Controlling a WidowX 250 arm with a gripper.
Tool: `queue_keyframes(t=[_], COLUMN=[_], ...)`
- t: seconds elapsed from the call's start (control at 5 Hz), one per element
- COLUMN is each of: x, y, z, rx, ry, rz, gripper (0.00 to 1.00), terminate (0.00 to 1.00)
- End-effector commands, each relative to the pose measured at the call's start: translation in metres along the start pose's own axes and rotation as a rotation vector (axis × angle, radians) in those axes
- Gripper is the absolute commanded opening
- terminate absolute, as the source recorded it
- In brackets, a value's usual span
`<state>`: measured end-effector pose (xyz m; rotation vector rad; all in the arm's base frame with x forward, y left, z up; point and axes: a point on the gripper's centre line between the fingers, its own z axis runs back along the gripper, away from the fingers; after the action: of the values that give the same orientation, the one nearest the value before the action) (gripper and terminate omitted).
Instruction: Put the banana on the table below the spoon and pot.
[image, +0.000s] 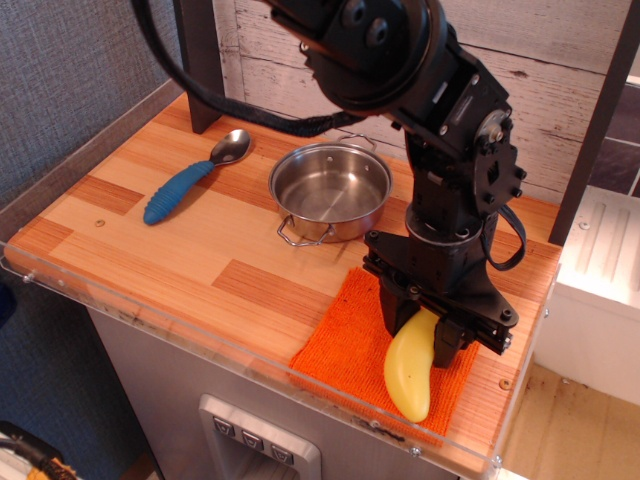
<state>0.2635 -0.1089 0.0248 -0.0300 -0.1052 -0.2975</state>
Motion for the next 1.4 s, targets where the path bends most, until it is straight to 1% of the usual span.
queue_keyframes(t=[0.0,0.2,0.4,0.6,0.8,1.0,1.2], x=[0.008,-0.001,-0.015,-0.034,-0.054,-0.056,-0.055], y=[0.032,0.079,0.126,0.173,0.218,0.226,0.231], z=[0.069,0.081,0.070,0.052,0.037,0.029,0.019], rx=[-0.048,-0.011,0.023,0.050,0.067,0.087,0.078], ry=[-0.136,-0.129,-0.078,-0.029,-0.003,0.001,0.012], rz=[-0.013,0.017,0.002,-0.048,-0.052,-0.008,0.011], gripper=[0.00,0.00,0.00,0.00,0.00,0.00,0.00], terminate=[0.00,0.00,0.00,0.00,0.00,0.00,0.00])
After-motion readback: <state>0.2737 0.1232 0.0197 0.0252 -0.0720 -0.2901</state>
